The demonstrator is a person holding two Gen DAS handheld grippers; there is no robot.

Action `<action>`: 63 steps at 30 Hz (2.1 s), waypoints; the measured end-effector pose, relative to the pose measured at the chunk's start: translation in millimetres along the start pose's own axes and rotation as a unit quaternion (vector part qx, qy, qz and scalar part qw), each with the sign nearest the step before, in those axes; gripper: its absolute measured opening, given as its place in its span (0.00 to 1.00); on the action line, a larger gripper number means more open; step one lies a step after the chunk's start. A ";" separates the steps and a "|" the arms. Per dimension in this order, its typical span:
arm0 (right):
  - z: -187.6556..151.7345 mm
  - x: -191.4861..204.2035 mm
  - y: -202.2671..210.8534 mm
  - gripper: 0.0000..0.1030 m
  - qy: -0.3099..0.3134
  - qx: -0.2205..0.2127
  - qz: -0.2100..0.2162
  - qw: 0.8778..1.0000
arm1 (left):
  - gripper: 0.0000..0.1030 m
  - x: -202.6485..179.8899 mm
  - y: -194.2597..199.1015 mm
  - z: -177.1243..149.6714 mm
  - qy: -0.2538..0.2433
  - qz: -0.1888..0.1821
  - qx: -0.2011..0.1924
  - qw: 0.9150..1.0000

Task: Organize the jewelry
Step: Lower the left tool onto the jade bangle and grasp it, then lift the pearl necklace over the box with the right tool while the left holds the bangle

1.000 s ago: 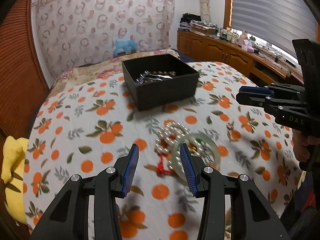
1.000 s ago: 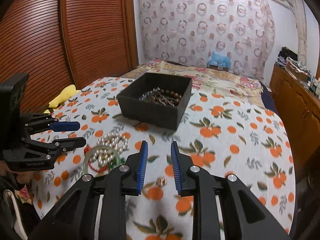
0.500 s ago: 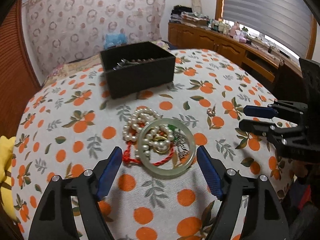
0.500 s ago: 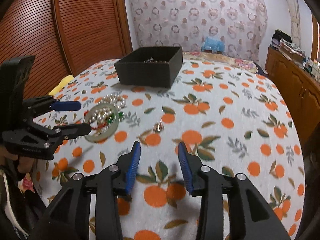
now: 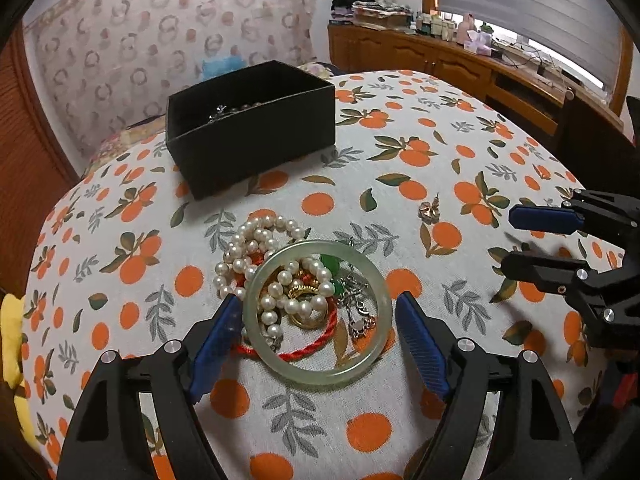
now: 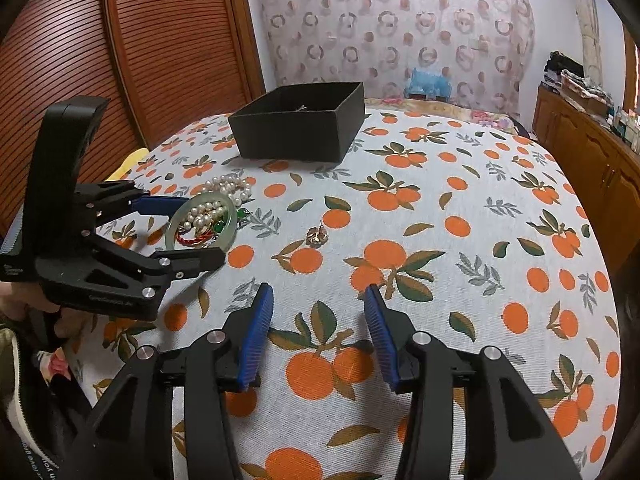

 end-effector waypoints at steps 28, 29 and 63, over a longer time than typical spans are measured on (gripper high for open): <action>74.0 44.3 -79.3 0.39 0.069 0.039 0.050 0.996 | 0.67 68.2 77.9 -31.1 0.088 0.040 -0.083 0.992; 77.1 45.9 -85.8 0.37 0.070 0.042 0.049 0.995 | 0.67 69.6 78.4 -31.5 0.090 0.041 -0.084 0.992; 141.1 79.4 -26.0 0.08 0.140 -0.025 0.028 0.989 | 0.67 77.8 112.1 -19.1 0.092 0.049 -0.122 0.987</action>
Point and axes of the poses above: each gripper's, at about its wrist camera, not at the fingertips, and y roughly against the way its jaws point, x to its left, z to its top, the point moved 1 cm from there along -y, roughly the way its jaws point, and after that the axes turned 6 degrees about -x, right-handed, at the moved point
